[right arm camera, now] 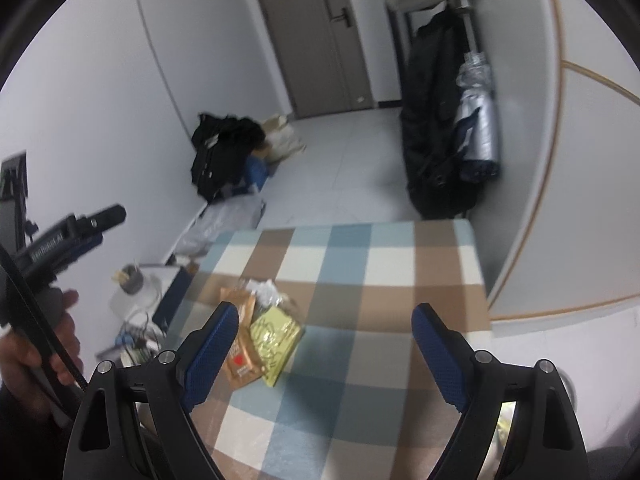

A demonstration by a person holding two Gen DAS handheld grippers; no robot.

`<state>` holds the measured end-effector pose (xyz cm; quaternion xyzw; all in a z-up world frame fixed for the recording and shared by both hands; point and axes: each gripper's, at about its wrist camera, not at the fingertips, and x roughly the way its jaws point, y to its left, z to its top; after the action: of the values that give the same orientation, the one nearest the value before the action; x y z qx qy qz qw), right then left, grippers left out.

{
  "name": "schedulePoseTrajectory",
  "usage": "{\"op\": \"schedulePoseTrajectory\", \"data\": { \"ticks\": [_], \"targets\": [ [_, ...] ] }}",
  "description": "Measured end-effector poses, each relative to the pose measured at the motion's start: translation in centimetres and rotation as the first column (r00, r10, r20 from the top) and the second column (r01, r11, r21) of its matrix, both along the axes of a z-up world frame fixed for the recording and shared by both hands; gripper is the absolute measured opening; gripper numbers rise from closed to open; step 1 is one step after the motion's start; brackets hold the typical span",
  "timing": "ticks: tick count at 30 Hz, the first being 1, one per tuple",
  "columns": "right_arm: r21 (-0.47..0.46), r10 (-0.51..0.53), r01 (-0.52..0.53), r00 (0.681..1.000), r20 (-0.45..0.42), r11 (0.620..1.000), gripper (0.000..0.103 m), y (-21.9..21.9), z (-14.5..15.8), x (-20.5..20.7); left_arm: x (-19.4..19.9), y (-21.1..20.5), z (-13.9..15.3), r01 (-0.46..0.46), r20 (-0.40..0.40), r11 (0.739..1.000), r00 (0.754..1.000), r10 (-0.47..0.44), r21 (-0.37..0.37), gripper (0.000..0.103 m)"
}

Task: Collect trash
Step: 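Bring both open tools back to the gold packets on the table, then lower the right tool onto a gold LOVE packet and close it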

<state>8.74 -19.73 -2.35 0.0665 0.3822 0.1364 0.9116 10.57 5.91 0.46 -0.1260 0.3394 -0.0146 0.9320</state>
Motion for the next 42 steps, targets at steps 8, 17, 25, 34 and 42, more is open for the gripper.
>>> {"op": "schedulePoseTrajectory", "data": {
  "ticks": [8, 17, 25, 34, 42],
  "targets": [
    [-0.083, 0.095, -0.099, 0.994, -0.049, 0.992, 0.089, 5.2, -3.6, 0.1, 0.6, 4.0, -0.8, -0.069, -0.07, 0.993, 0.996, 0.063, -0.097, 0.095],
    [-0.207, 0.19, -0.206, 0.977, -0.096, 0.956, 0.089, 10.8, -7.7, 0.4, 0.7, 5.3, -0.6, -0.076, -0.067, 0.99, 0.995, 0.069, -0.117, 0.095],
    [-0.318, 0.253, -0.272, 0.962, -0.103, 0.908, 0.089, 14.7, -10.0, 0.7, 0.9, 6.6, -1.0, -0.094, -0.096, 0.981, 0.992, 0.079, -0.169, 0.095],
    [-0.358, 0.264, -0.3, 0.953, -0.147, 0.884, 0.086, 16.3, -12.2, 1.0, 1.0, 7.5, -0.9, -0.105, -0.099, 0.97, 0.991, 0.085, -0.218, 0.095],
    [-0.338, 0.255, -0.297, 0.953, -0.162, 0.893, 0.066, 15.8, -12.2, 1.1, 1.3, 8.0, -1.2, -0.121, -0.114, 0.965, 0.989, 0.096, -0.233, 0.095]
  ]
}}
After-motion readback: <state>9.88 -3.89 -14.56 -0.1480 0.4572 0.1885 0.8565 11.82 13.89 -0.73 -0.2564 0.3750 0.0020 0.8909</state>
